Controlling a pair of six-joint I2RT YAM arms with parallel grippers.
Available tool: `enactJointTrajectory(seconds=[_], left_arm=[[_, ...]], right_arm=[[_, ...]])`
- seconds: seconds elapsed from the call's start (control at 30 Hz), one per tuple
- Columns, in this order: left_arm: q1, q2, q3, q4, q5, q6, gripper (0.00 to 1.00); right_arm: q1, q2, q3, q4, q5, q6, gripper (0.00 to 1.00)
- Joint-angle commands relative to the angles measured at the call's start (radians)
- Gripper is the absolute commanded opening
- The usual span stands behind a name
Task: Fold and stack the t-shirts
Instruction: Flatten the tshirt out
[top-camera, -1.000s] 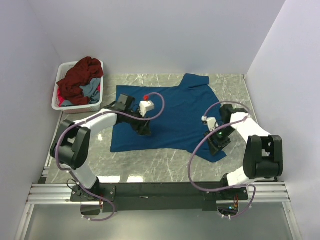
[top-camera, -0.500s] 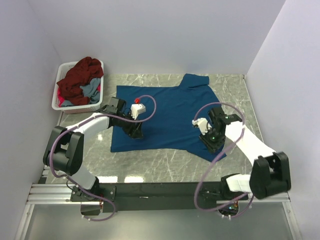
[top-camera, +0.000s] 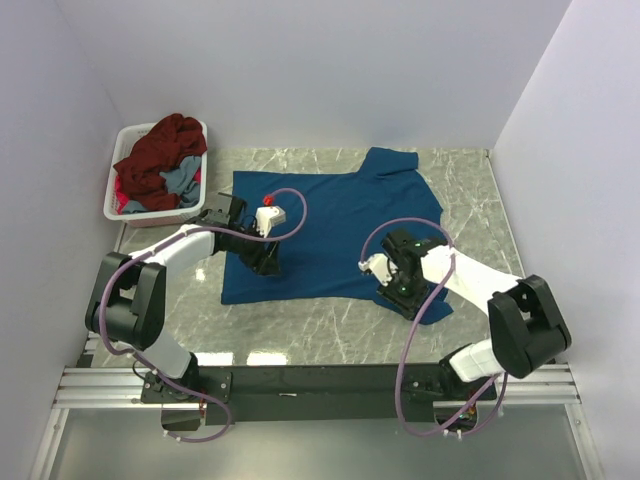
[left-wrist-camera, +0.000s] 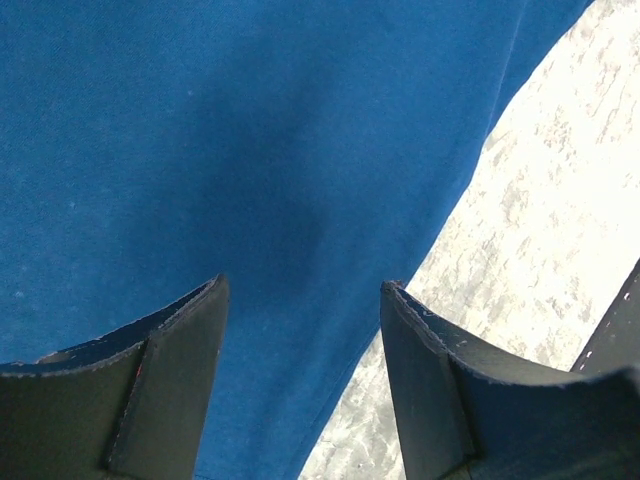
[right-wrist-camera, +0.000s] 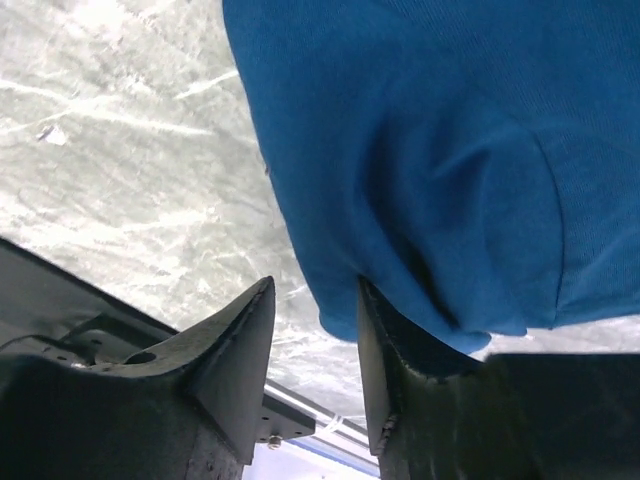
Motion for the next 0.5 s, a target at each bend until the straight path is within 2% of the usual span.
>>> enactJointTrajectory(seconds=[0.0, 0.07, 0.1, 0.13, 0.17, 0.27, 0.47], left_arm=[[0.009, 0.006, 0.024, -0.006, -0.001, 0.017, 0.67], [0.012, 0.010, 0.021, -0.003, -0.009, 0.020, 0.67], [0.012, 0.014, 0.021, -0.001, -0.010, 0.020, 0.67], [0.015, 0.015, 0.021, 0.000, -0.012, 0.020, 0.67], [0.019, 0.023, 0.022, 0.000, -0.012, 0.023, 0.67], [0.030, 0.041, 0.030, -0.009, -0.016, 0.026, 0.67], [0.064, 0.060, 0.041, -0.021, -0.006, 0.036, 0.66]], right_arm=[[0.021, 0.034, -0.005, 0.065, 0.037, 0.015, 0.46], [0.023, 0.049, -0.007, 0.082, 0.048, 0.014, 0.44], [0.023, 0.057, -0.007, 0.088, 0.053, 0.011, 0.39], [0.023, 0.060, -0.002, 0.097, 0.062, 0.008, 0.33], [0.020, 0.062, 0.003, 0.096, 0.071, 0.003, 0.20], [-0.022, 0.062, 0.059, 0.057, 0.053, -0.008, 0.00], [-0.183, 0.080, 0.257, -0.073, -0.098, -0.074, 0.00]])
